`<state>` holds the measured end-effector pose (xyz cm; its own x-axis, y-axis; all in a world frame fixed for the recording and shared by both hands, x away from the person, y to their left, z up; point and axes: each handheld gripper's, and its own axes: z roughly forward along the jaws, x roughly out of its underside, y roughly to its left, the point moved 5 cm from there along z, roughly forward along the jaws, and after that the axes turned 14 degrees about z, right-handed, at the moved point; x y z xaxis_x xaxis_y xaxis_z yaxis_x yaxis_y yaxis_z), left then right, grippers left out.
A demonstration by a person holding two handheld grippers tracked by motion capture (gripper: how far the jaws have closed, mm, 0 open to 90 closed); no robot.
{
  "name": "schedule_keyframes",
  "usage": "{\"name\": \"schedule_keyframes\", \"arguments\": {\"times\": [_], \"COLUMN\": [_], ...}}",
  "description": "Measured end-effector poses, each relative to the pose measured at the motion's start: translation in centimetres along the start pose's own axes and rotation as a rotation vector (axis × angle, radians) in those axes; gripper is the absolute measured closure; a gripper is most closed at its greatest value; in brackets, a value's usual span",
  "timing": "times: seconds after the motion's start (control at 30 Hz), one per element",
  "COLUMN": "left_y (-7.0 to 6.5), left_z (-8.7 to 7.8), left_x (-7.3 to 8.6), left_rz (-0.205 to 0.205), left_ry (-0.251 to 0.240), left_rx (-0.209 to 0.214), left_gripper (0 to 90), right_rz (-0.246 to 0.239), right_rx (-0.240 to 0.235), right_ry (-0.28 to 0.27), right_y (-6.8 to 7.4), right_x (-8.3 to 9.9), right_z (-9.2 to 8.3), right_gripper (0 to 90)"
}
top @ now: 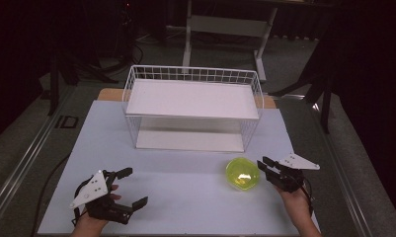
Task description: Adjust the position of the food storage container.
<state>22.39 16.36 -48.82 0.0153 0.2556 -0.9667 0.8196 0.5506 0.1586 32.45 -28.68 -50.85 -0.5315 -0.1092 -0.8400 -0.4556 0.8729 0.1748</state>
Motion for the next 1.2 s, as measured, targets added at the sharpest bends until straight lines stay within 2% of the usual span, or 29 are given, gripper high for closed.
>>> {"name": "schedule_keyframes", "arguments": {"times": [0.17, 0.23, 0.27, 0.33, 0.5, 0.6, 0.83, 0.97, 1.2], "left_y": [0.0, 0.0, 0.0, 0.0, 0.0, 0.0, 0.0, 0.0, -0.1], "left_z": [0.0, 0.0, 0.0, 0.1, 0.0, 0.0, 0.0, 0.0, 0.1], "left_x": [0.0, 0.0, 0.0, 0.0, 0.0, 0.0, -0.1, 0.0, -0.1], "left_rz": [0.000, 0.002, 0.002, 0.003, 0.008, 0.003, 0.008, 0.008, 0.011], "left_ry": [-0.002, 0.001, 0.001, 0.004, 0.004, 0.003, 0.004, 0.007, 0.007], "left_rx": [-0.001, 0.000, 0.000, 0.000, -0.002, -0.002, -0.003, -0.002, 0.000], "left_gripper": [1.4, 1.4, 1.4, 1.4, 1.4, 1.4, 1.4, 1.4, 1.4], "right_rz": [0.009, 0.004, 0.004, 0.022, 0.031, 0.030, -0.006, -0.004, -0.027], "right_rx": [0.017, 0.029, 0.029, 0.018, 0.006, -0.013, -0.055, -0.093, -0.156], "right_ry": [0.054, 0.089, 0.089, 0.132, 0.166, 0.192, 0.243, 0.246, 0.271], "right_y": [-1.0, -1.3, -1.3, -1.3, -1.1, -0.6, 1.1, 1.9, 4.1], "right_x": [1.5, 2.5, 2.5, 3.7, 4.7, 5.3, 6.3, 6.1, 5.9], "right_z": [-0.1, 0.1, 0.1, 0.6, 1.1, 1.4, 2.1, 2.5, 3.2], "right_gripper": [89.3, 89.7, 89.7, 89.7, 89.8, 89.8, 89.8, 89.8, 89.8]}}
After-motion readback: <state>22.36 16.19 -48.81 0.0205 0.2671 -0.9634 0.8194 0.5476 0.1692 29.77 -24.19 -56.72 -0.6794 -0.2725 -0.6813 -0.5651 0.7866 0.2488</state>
